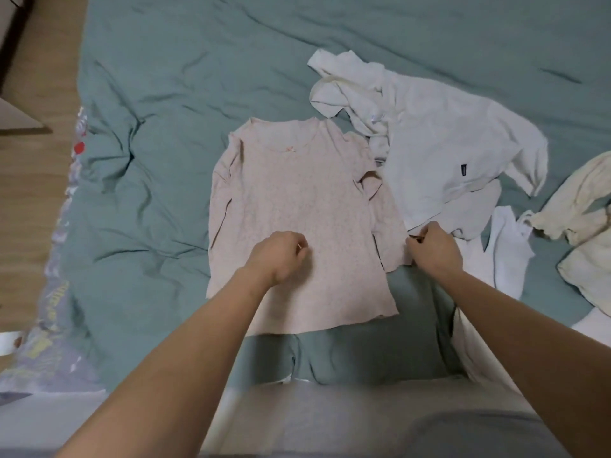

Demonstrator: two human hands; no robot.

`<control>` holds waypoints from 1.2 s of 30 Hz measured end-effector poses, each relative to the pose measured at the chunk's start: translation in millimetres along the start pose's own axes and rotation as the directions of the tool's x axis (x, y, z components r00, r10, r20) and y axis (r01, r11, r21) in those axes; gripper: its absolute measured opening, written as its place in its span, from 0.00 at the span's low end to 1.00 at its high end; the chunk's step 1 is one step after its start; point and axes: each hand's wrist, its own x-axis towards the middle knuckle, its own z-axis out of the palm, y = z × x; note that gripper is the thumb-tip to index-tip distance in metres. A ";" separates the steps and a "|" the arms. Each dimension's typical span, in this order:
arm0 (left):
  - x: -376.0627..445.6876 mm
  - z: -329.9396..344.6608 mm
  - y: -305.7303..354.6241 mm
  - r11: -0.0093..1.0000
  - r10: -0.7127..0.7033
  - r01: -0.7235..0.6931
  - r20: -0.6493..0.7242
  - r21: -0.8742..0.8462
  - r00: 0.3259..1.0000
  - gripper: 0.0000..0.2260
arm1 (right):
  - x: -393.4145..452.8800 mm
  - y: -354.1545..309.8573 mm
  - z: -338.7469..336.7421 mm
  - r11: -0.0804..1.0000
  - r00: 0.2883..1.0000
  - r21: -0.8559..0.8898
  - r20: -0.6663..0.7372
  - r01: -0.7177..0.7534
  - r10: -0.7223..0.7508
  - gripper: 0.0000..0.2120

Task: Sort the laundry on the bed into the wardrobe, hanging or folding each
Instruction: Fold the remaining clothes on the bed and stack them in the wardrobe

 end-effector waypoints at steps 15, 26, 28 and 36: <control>130.5 -15.4 143.5 0.965 0.026 -0.106 -0.312 -0.242 0.950 0.15 | 108.9 34.2 -116.5 0.827 0.974 0.515 -0.129 0.227 -0.187 0.09; 208.5 3.8 230.8 0.963 0.253 -0.268 -0.236 -0.034 0.938 0.22 | 204.2 82.6 -148.3 0.700 0.955 0.713 -0.230 0.036 0.185 0.06; 220.2 9.4 240.7 0.949 0.307 -0.315 -0.196 -0.009 0.931 0.21 | 208.3 86.6 -147.3 0.669 0.958 0.742 -0.218 0.039 0.187 0.05; 263.5 5.7 288.0 0.872 0.280 -0.294 -0.093 -0.393 0.955 0.21 | 202.3 96.7 -145.5 0.601 0.997 0.797 -0.080 0.063 0.001 0.10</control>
